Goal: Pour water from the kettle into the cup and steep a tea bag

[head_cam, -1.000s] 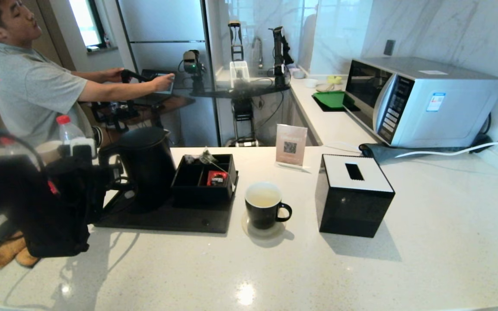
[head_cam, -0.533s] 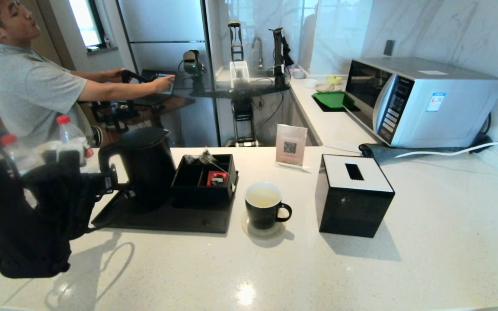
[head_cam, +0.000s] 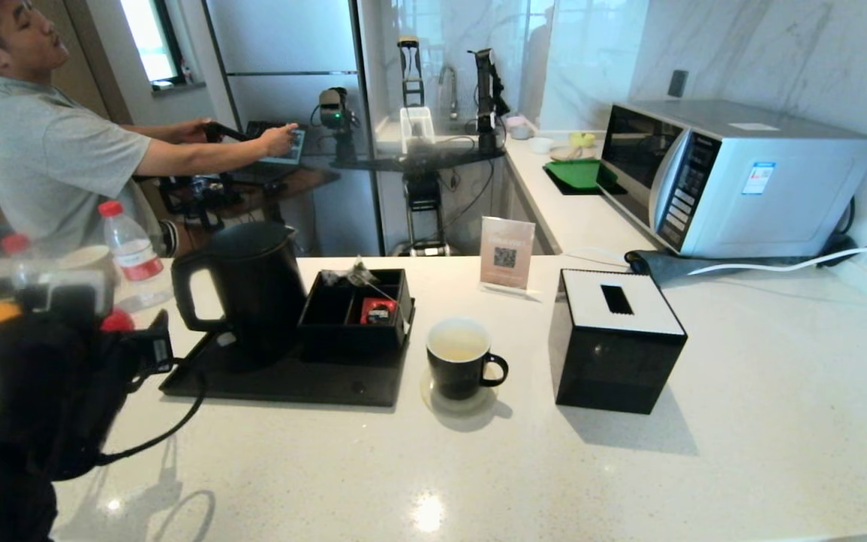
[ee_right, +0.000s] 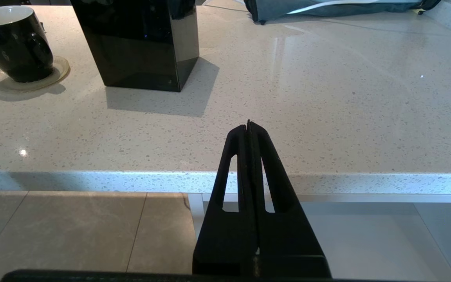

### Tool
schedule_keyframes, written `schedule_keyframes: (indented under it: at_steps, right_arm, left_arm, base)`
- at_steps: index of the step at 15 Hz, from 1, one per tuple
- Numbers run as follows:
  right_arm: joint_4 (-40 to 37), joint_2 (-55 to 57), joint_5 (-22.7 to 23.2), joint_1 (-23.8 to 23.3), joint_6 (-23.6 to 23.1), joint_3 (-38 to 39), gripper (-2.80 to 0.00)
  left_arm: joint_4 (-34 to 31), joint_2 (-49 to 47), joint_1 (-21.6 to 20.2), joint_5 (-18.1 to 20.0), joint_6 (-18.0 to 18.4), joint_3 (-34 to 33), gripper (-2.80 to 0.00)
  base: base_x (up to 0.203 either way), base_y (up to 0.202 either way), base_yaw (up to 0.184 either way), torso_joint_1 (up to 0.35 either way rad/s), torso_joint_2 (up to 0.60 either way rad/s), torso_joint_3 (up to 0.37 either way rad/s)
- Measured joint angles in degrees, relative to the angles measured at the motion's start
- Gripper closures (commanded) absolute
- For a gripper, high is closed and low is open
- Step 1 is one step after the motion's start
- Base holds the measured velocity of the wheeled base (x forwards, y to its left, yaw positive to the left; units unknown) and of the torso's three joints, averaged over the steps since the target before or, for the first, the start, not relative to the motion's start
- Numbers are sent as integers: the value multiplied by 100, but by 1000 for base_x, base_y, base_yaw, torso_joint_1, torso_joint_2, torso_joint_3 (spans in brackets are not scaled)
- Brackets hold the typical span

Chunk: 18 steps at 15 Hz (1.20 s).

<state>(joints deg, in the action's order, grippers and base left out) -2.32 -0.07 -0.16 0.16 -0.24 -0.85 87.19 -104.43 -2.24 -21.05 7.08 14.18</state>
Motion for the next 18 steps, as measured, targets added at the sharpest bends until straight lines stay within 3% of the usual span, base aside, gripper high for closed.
schedule_keyframes:
  at_steps: [5, 18]
  right_arm:
    - [0, 0, -1, 0, 1, 0, 0]
    - [1, 0, -2, 0, -2, 1, 0]
  left_arm:
    - [0, 880, 590, -9, -6, -437, 0]
    - [-1, 1749, 3533, -71, 18, -404, 0]
  base:
    - [0, 0, 0, 0, 0, 0]
    - [0, 0, 0, 0, 0, 0]
